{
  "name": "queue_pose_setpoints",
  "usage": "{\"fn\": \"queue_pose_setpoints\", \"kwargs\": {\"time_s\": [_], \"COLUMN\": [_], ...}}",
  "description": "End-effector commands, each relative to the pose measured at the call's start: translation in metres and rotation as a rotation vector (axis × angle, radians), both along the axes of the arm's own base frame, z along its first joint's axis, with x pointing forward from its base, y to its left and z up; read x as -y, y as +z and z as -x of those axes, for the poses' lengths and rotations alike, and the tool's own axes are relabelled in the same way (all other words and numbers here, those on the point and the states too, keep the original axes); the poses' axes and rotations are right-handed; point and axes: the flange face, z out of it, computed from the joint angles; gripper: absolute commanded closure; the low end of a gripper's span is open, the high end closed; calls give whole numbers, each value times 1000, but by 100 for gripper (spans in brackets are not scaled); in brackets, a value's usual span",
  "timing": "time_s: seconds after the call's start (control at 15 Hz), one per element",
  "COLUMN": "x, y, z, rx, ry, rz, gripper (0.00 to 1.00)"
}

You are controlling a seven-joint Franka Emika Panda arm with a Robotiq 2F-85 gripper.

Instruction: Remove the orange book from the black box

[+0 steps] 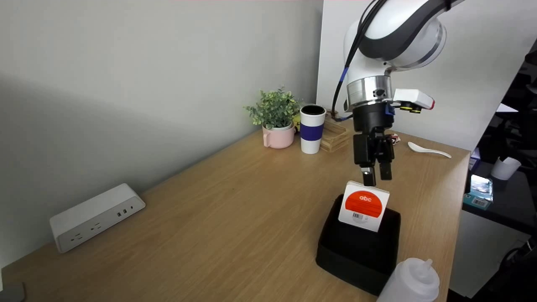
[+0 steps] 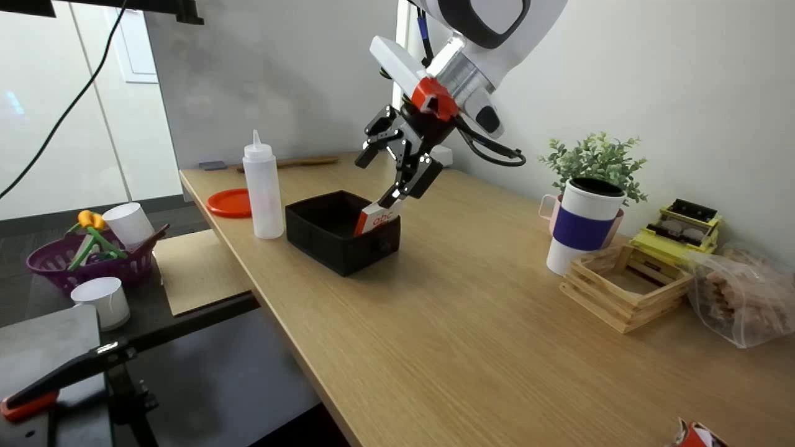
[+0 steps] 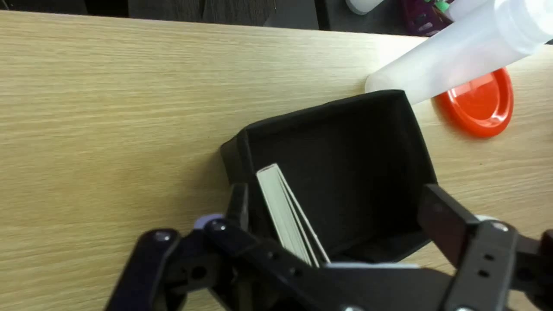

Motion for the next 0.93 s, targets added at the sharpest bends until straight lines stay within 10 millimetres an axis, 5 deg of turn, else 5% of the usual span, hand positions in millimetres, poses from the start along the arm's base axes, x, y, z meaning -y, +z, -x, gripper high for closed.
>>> {"fn": "queue_pose_setpoints", "kwargs": {"time_s": [0.0,0.87], "x": [14,-6], "y": [-5,-38], "z": [-4,-28], "rx": [-47,-207], "ry": [6,121], "rz": [4,-60], "gripper": [0,0]}}
